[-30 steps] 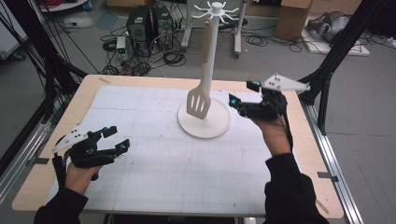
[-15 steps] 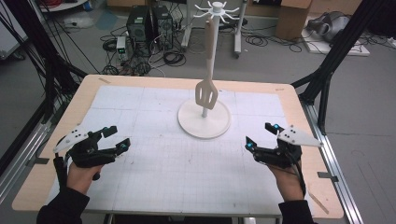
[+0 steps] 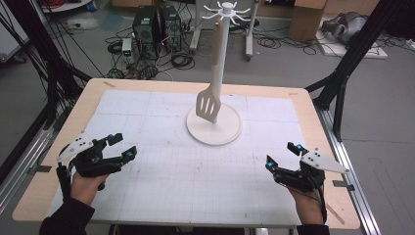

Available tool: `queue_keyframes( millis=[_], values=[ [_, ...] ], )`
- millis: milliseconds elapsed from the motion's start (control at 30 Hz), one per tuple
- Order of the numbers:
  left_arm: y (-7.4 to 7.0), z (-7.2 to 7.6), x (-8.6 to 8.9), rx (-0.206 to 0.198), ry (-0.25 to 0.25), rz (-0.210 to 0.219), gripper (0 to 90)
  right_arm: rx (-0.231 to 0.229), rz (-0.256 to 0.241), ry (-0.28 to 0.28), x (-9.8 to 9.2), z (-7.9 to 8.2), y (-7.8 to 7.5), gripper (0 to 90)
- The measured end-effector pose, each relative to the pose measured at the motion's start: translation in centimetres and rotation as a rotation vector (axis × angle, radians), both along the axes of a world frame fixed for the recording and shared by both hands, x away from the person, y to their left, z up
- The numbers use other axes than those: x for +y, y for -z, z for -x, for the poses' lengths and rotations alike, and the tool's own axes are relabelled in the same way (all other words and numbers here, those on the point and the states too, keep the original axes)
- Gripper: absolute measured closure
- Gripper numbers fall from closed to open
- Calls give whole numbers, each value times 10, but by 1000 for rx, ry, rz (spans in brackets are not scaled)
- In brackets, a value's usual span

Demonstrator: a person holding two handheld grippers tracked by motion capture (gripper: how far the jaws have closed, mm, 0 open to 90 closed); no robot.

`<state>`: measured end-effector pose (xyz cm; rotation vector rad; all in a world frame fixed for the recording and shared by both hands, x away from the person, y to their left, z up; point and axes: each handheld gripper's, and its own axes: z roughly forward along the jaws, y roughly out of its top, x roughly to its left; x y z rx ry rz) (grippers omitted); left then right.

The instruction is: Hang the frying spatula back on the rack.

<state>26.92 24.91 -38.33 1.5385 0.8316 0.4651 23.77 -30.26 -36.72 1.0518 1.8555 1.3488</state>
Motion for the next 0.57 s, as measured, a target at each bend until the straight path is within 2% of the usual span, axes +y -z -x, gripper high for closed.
queue_keyframes(
  millis=[400, 567],
  values=[
    [1, 0, -1, 4, -4, -4, 221, -4, -8, 8, -3, 0, 0, 158],
    [4, -3, -1, 18, -6, -7, 221, 3, -3, 8, -2, -1, 1, 158]
  ],
)
